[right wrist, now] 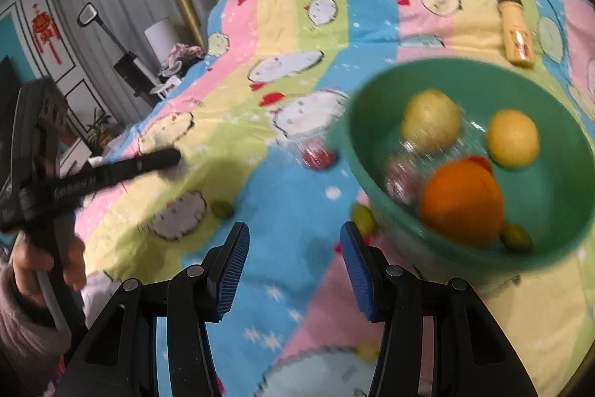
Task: Organize fruits
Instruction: 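Close the left gripper on the wrapped candy and lift it, then close the right gripper on the wrapped candy while the left gripper holds it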
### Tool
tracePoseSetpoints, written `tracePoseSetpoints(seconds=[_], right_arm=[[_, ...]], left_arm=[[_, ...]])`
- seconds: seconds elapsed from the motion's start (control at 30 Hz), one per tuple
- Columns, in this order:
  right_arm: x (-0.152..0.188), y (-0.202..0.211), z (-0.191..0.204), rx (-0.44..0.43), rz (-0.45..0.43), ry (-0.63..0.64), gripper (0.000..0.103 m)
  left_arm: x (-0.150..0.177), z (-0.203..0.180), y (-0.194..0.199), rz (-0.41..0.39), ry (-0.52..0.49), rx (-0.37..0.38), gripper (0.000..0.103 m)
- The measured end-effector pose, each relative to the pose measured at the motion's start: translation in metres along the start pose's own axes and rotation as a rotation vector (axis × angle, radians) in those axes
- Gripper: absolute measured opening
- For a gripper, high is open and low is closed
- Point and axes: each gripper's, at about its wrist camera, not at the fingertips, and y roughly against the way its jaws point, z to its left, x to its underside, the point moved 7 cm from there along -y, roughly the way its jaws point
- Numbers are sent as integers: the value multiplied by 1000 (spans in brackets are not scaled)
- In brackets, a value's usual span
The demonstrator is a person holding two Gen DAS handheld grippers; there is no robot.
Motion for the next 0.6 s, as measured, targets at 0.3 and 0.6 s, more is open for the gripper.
tracePoseSetpoints(seconds=[0.3, 0.6], right_arm=[[-21, -50, 9, 117, -17, -102, 52], [-32, -89, -13, 254, -72, -351, 52]], left_arm=[[3, 14, 15, -26, 27, 46, 33], [8, 27, 26, -44, 41, 110, 33]])
